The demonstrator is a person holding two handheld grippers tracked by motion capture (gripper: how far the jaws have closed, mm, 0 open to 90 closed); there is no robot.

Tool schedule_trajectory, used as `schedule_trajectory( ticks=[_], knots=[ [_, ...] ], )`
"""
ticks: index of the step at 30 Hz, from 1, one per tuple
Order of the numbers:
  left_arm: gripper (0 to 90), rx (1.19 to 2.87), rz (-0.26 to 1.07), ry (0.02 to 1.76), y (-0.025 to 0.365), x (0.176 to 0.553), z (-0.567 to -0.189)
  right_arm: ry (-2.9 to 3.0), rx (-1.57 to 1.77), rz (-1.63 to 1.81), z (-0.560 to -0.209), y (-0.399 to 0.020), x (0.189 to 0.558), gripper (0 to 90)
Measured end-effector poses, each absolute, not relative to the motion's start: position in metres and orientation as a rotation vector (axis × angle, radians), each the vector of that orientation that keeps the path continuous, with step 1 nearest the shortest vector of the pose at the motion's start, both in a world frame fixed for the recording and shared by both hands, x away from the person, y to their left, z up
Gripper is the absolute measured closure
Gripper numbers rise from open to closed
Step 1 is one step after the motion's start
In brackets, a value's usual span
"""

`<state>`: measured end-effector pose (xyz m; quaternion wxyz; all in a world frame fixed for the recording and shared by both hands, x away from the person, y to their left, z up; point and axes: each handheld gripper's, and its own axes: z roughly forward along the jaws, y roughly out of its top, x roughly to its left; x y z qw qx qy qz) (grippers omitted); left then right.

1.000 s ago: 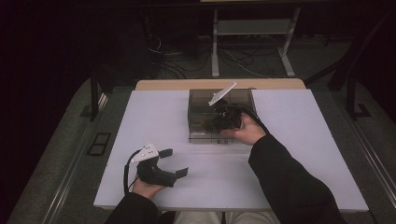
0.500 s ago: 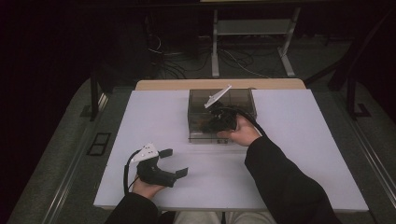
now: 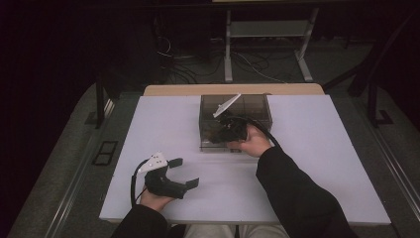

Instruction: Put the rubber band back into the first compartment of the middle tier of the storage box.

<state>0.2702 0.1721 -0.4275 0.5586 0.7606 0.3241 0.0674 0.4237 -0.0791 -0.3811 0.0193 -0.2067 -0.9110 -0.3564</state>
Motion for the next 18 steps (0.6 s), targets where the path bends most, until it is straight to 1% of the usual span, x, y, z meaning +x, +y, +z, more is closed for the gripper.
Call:
schedule_trajectory(
  ticks=[18],
  knots=[
    [0.0,1.797,0.151,0.766,0.172,0.270,-0.428,-2.838,-0.626,-1.056,-0.398,-0.067,0.425,83.4]
  ],
)
